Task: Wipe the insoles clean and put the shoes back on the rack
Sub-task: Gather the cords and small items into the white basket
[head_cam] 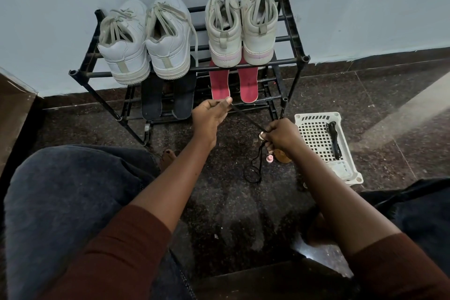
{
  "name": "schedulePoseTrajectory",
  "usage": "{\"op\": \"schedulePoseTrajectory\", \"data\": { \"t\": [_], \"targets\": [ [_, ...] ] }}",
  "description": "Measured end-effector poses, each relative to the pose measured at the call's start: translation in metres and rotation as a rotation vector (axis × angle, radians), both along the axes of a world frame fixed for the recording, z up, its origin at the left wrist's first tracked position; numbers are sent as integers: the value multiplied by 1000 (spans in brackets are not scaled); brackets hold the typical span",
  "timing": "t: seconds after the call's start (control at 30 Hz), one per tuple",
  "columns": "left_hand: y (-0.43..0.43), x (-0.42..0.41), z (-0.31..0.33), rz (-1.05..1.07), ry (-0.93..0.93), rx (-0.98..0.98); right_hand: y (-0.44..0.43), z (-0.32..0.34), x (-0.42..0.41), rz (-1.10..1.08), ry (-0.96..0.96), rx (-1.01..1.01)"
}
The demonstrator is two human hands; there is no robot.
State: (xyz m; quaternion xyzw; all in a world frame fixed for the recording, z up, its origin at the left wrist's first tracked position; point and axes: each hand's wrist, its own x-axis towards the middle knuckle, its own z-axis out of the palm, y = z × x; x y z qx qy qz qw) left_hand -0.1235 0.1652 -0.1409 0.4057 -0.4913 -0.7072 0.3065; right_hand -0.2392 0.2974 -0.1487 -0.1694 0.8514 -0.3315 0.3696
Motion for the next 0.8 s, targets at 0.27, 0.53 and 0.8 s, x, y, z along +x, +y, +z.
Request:
{"op": "schedulePoseTrajectory", "data": {
  "t": [0.27,0.53,0.8],
  "targets": [
    [-7,-5,2,117,66,-11,0,17,-6,-12,164,-4],
    [7,-15,5,-36,-54,-147,-7,62,-6,102,397,34],
    [27,-22,9,-293,-8,-73,-11,78,0,212,486,-211]
  ]
}}
